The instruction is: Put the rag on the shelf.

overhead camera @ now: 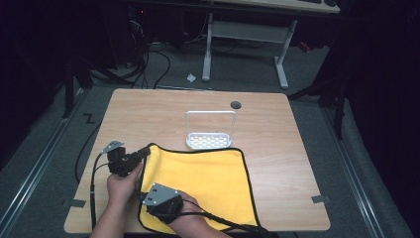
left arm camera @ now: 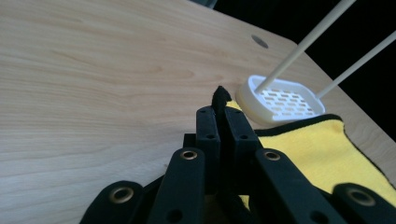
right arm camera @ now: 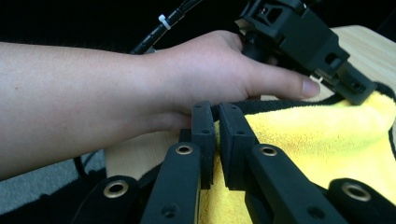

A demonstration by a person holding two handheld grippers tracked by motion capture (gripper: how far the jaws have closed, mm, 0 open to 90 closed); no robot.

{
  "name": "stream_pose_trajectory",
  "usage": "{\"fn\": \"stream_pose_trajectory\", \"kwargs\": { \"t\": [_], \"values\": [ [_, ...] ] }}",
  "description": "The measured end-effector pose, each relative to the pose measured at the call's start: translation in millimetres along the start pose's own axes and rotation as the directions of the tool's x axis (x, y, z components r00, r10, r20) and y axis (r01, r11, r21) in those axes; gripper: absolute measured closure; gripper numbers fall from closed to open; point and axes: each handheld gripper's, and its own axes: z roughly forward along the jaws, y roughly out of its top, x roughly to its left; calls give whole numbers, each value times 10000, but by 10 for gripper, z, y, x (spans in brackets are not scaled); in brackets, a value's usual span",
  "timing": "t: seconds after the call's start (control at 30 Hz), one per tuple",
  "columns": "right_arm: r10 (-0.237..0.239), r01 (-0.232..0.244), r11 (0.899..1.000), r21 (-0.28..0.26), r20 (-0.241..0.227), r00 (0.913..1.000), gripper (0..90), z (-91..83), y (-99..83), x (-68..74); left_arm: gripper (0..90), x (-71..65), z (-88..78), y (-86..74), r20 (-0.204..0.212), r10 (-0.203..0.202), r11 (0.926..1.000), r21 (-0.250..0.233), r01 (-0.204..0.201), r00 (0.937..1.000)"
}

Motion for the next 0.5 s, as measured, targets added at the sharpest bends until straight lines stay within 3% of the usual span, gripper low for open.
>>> {"fn": "stream_pose_trajectory", "kwargs": {
  "t": [0.1, 0.2, 0.37, 0.4, 0.43, 0.5],
  "values": [
    [-48, 48, 10000, -48, 42, 10000, 858, -11, 12, 13, 857, -38, -25, 48, -143, 117, 9999, -83, -118, 9998],
    [6, -5, 10000, -77, 179, 9998, 859, -106, -28, -31, 856, -165, 44, 56, -74, 203, 9997, -99, -204, 9998],
    [72, -66, 9999, -96, 595, 9982, 858, -374, -152, -109, 855, -513, 296, 22, -5, 638, 9980, -35, -638, 9980],
    [72, -66, 9999, -96, 595, 9982, 858, -374, -152, -109, 855, -513, 296, 22, -5, 638, 9980, -35, -638, 9980],
    [193, -189, 9998, -57, 868, 9960, 858, -509, -245, -179, 855, -641, 412, 15, -116, 813, 9967, 43, -813, 9966],
    [402, -404, 9992, 1, 1033, 9938, 858, -612, -327, -244, 854, -716, 498, 11, -148, 849, 9963, 174, -847, 9963]
  ]
}}
